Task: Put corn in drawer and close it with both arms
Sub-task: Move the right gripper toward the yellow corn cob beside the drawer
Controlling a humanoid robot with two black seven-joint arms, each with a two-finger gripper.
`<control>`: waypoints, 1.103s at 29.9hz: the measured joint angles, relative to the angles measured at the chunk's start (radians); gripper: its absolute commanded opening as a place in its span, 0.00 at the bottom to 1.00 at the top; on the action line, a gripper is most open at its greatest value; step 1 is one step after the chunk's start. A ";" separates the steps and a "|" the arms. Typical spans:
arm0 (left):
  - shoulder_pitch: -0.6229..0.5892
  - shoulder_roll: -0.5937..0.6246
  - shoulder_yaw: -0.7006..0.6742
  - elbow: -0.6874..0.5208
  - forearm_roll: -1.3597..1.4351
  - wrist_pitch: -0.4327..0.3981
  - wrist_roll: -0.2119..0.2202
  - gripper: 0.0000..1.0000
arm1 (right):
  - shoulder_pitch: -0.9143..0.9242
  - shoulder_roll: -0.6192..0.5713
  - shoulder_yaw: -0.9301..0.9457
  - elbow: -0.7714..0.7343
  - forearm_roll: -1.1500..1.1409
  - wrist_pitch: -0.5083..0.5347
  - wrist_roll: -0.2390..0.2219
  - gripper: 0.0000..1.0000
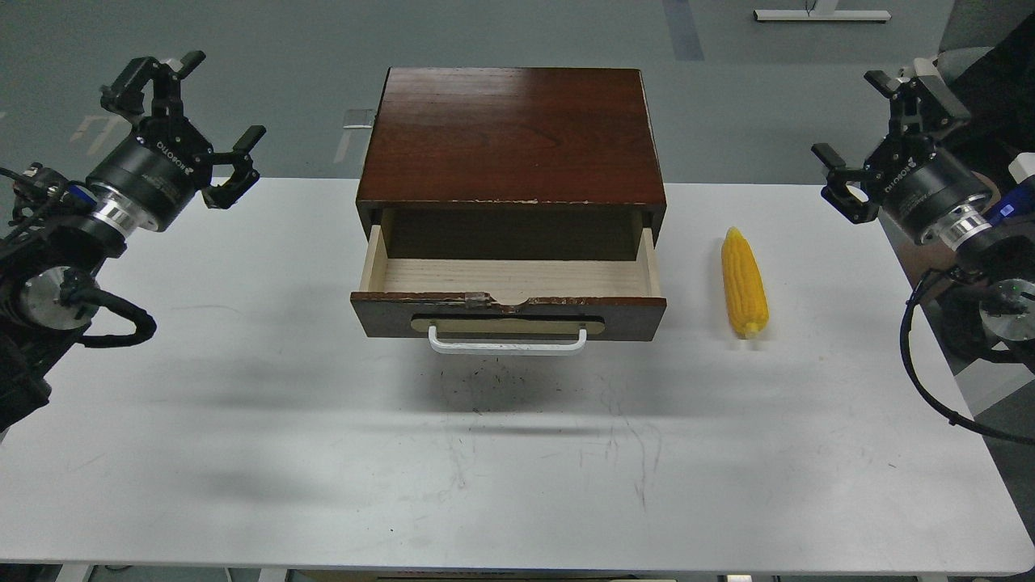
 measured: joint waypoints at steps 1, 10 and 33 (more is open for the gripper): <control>0.000 -0.001 0.000 0.000 -0.001 0.000 0.000 1.00 | -0.003 0.000 0.001 0.001 0.000 0.000 0.002 1.00; 0.000 -0.005 0.000 0.006 -0.002 0.000 0.000 1.00 | 0.019 -0.014 -0.019 0.002 -0.043 0.000 0.007 1.00; -0.021 0.001 0.006 0.012 0.009 0.000 -0.063 1.00 | 0.365 0.194 -0.818 -0.246 -0.904 -0.133 0.018 1.00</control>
